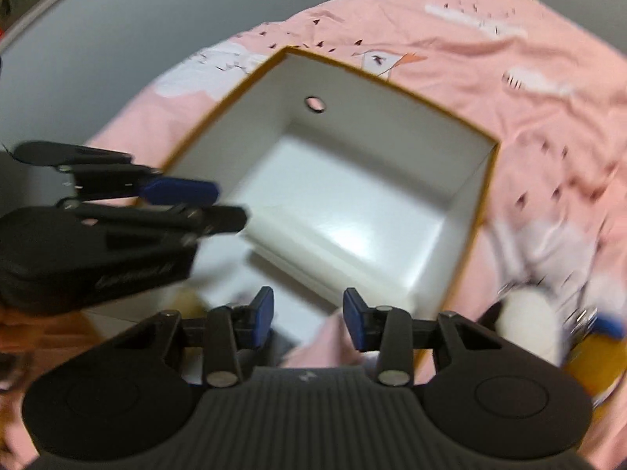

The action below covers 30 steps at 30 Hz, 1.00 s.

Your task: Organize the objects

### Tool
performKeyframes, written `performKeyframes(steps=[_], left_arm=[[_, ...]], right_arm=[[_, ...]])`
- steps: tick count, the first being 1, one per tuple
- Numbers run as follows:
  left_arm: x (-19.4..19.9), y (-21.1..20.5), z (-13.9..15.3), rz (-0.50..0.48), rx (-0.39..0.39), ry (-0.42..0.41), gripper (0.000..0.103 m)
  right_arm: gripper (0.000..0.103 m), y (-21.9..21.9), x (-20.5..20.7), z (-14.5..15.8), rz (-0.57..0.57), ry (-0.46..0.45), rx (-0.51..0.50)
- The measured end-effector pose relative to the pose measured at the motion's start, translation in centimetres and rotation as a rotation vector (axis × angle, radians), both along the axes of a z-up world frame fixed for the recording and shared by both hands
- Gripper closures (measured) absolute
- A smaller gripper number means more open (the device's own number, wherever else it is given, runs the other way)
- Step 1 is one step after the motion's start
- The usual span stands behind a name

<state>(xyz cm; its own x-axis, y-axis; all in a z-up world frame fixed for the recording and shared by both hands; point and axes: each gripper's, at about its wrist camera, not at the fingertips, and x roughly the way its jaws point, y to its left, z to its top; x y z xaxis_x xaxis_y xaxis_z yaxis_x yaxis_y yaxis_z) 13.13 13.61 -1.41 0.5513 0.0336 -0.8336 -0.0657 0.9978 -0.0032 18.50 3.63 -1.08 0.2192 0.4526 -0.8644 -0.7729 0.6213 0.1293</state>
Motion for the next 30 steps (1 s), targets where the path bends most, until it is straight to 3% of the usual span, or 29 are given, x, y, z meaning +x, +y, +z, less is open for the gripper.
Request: performKeyframes(steps=[6, 14, 24, 28, 30], left_arm=[[1.4, -0.9, -1.7, -0.043, 0.069, 0.052, 0.071], [2.1, -2.0, -3.2, -0.121, 0.163, 0.088, 0.070], [2.9, -1.6, -3.5, -0.127, 0.139, 0.129, 0.067], [3.1, -1.6, -4.0, -0.121, 0.132, 0.138, 0.069], [3.0, -1.5, -4.1, -0.120, 0.128, 0.138, 0.069]], right_arm=[[0.061, 1.2, 2.7, -2.0, 0.189, -0.090, -0.151], [0.074, 2.0, 3.3, -3.7, 0.280, -0.098, -0.225], [0.078, 3.0, 3.5, -4.0, 0.372, -0.107, -0.285], [0.078, 3.3, 2.8, -4.4, 0.413, -0.181, -0.322], [0.082, 3.4, 2.9, -4.5, 0.408, -0.163, -0.324]])
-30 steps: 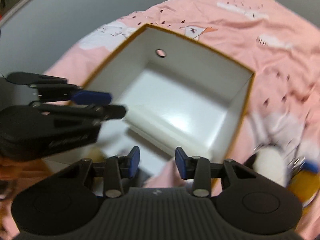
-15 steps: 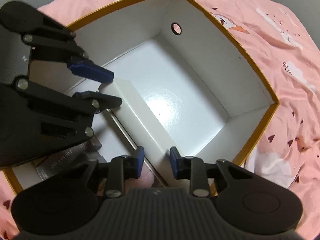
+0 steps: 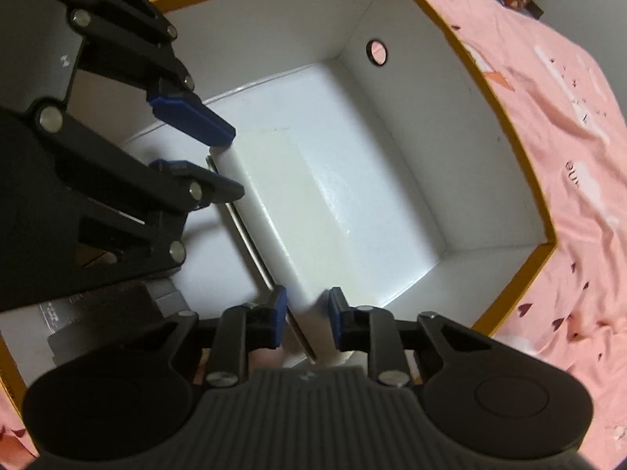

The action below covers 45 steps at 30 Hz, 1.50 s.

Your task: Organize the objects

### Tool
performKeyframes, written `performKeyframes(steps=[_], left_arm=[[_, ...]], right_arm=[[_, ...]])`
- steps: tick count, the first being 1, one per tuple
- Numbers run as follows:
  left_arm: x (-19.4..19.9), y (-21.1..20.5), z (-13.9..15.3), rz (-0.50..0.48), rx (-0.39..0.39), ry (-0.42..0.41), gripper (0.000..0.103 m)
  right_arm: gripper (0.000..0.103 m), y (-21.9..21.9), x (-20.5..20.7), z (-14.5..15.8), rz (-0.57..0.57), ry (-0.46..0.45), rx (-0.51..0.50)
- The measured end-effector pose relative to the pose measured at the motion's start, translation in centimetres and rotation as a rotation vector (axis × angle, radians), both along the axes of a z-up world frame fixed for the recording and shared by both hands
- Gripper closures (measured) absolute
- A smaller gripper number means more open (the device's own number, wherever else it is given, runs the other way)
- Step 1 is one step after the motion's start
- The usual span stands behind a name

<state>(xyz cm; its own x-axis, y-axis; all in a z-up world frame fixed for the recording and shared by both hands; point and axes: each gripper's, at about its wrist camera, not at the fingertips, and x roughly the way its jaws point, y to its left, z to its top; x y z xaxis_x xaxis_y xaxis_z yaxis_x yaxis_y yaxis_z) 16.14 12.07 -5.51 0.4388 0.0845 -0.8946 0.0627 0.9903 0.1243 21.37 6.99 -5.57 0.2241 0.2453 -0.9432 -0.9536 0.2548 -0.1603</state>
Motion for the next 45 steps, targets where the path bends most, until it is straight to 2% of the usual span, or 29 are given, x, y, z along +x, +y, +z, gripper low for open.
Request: performKeyframes(steps=[5, 10, 13, 18, 24, 29, 34, 37, 42, 45], left_arm=[[-0.6, 0.5, 0.6, 0.003, -0.041, -0.033, 0.069], [-1.3, 0.8, 1.8, 0.024, -0.106, -0.086, 0.069], [-2.0, -0.2, 3.4, 0.009, -0.116, -0.137, 0.069], [-3.9, -2.8, 6.7, -0.042, -0.147, -0.248, 0.069], [-4.9, -7.1, 8.8, -0.146, -0.242, -0.310, 0.069], [-5.3, -11.9, 7.7, -0.273, -0.296, -0.283, 0.069], [-5.1, -16.6, 4.5, -0.411, -0.333, -0.183, 0.069], [-5.2, -19.1, 2.3, -0.489, -0.276, -0.130, 0.069], [-5.6, -21.5, -0.9, -0.575, -0.190, -0.052, 0.064], [-5.7, -22.4, -2.3, -0.606, -0.163, -0.014, 0.064]], right_arm=[[0.082, -0.7, 1.1, 0.9, -0.053, 0.042, 0.019], [0.082, -2.3, 1.7, 3.5, -0.123, 0.070, 0.106], [0.081, -3.7, 1.6, 5.6, -0.178, 0.075, 0.176], [0.081, -8.9, -0.5, 8.9, -0.289, 0.038, 0.295], [0.081, -17.1, -2.3, 9.9, -0.515, 0.020, 0.396], [0.080, -23.1, -2.9, 7.6, -0.739, 0.054, 0.435], [0.080, -28.7, -4.5, 4.0, -0.915, 0.104, 0.429], [0.081, -30.5, -5.1, 2.1, -0.987, 0.084, 0.399], [0.082, -32.2, -5.2, -0.6, -1.051, 0.167, 0.403], [0.082, -32.7, -5.0, -1.1, -1.069, 0.193, 0.424]])
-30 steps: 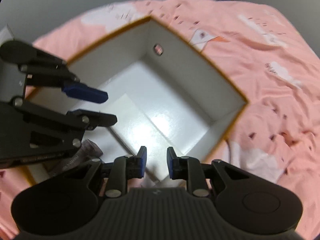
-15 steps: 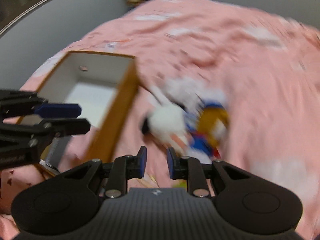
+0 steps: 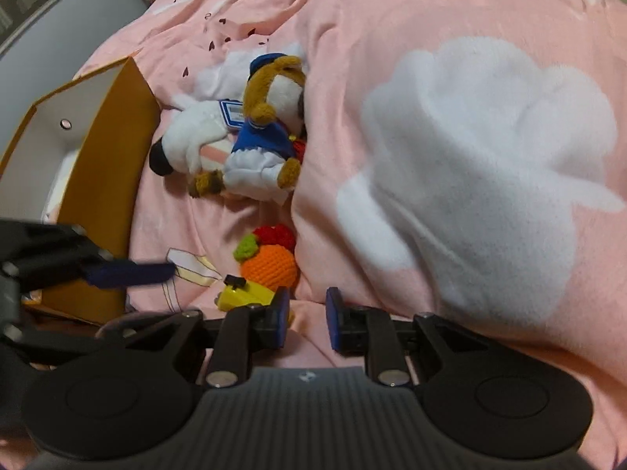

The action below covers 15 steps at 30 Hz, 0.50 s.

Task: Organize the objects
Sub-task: 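Move both grippers from the shoebox toward the tape measure and crochet fruit, then grasp the yellow tape measure with the left gripper while the right gripper grasps the orange crochet fruit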

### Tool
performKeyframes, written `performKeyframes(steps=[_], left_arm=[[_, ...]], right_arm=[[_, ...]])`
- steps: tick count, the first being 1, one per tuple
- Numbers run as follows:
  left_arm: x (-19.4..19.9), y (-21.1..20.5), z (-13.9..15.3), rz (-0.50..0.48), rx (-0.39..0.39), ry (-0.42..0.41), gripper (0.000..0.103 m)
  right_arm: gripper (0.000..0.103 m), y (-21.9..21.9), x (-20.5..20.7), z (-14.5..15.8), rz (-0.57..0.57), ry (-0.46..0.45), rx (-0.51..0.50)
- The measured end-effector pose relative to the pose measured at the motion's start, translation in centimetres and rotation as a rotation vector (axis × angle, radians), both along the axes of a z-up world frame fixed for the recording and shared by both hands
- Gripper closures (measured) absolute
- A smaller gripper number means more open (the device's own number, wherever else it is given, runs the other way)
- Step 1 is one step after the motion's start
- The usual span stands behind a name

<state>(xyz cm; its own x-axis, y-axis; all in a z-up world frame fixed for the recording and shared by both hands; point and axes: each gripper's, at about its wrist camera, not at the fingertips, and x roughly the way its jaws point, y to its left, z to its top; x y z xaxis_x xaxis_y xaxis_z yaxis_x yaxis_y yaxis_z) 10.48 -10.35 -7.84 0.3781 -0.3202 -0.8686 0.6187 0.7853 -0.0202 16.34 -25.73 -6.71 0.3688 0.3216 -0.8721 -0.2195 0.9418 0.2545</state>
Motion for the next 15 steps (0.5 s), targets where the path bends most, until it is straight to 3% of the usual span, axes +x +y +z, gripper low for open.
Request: performKeyframes(steps=[8, 15], left_arm=[[2.3, -0.9, -2.7, 0.016, -0.016, 0.069, 0.057], [3.2, -1.0, -4.4, 0.063, -0.077, 0.135, 0.061]], right_arm=[[0.081, -1.1, 0.1, -0.2, -0.026, 0.022, 0.069], [0.080, -1.4, 0.2, -0.3, -0.035, 0.037, 0.102]])
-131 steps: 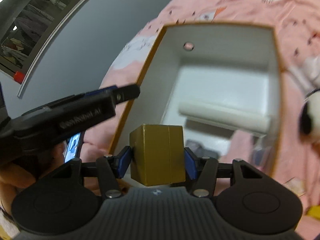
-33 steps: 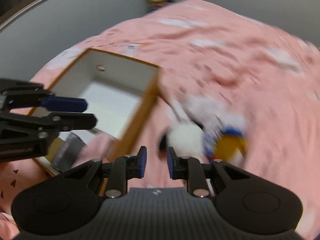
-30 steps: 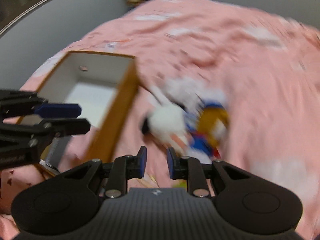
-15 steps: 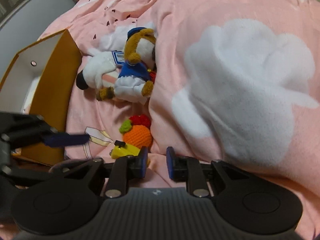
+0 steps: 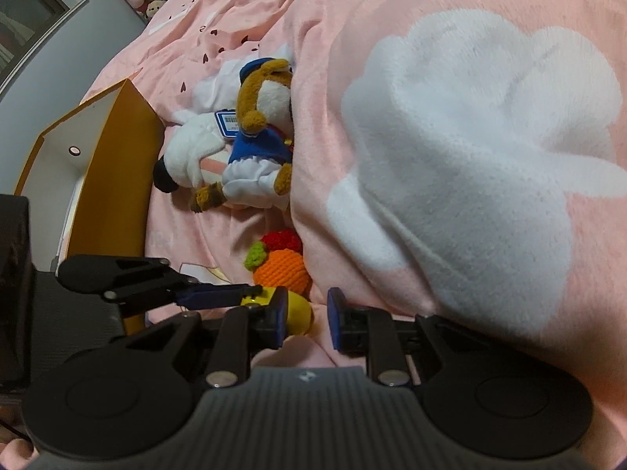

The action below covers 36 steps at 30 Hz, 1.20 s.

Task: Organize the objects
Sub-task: 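Grasp the yellow tape measure with the left gripper while the right gripper grasps the orange crochet fruit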

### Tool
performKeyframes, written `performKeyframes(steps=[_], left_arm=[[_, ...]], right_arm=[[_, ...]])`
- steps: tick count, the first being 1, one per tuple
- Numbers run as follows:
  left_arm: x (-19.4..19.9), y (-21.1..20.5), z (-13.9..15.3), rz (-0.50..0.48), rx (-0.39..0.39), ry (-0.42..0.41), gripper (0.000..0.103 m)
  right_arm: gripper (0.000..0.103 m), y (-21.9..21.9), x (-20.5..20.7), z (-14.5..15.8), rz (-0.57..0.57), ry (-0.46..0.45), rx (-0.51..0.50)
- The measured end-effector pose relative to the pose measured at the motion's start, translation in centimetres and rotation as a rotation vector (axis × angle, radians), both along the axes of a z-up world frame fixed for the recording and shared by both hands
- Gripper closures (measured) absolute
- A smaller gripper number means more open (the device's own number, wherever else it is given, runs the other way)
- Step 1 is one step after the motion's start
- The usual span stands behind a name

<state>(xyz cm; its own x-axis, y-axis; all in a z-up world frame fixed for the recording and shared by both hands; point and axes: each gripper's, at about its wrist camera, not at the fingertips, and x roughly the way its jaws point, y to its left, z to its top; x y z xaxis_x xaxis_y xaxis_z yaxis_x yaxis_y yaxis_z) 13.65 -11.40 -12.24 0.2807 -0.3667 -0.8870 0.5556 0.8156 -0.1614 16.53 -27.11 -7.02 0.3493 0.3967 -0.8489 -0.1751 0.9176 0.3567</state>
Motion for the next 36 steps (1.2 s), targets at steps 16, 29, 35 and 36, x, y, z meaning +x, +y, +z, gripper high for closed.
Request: performKeyframes(steps=[16, 29, 35, 36], left_arm=[[-2.6, 2.9, 4.7, 0.178, -0.028, -0.056, 0.079], [-2.5, 6.0, 9.0, 0.317, -0.079, -0.124, 0.079], [-2.5, 6.9, 9.8, 0.340, -0.112, -0.124, 0.079], [-2.6, 7.1, 9.9, 0.343, -0.119, -0.123, 0.079]], right_arm=[[0.069, 1.4, 0.2, 0.4, 0.072, -0.054, 0.010], [0.054, 5.9, 2.4, -1.5, 0.218, -0.035, -0.108], [0.054, 6.2, 3.3, -2.7, 0.211, 0.002, -0.141], [0.058, 6.2, 3.3, -2.9, 0.211, 0.009, -0.149]])
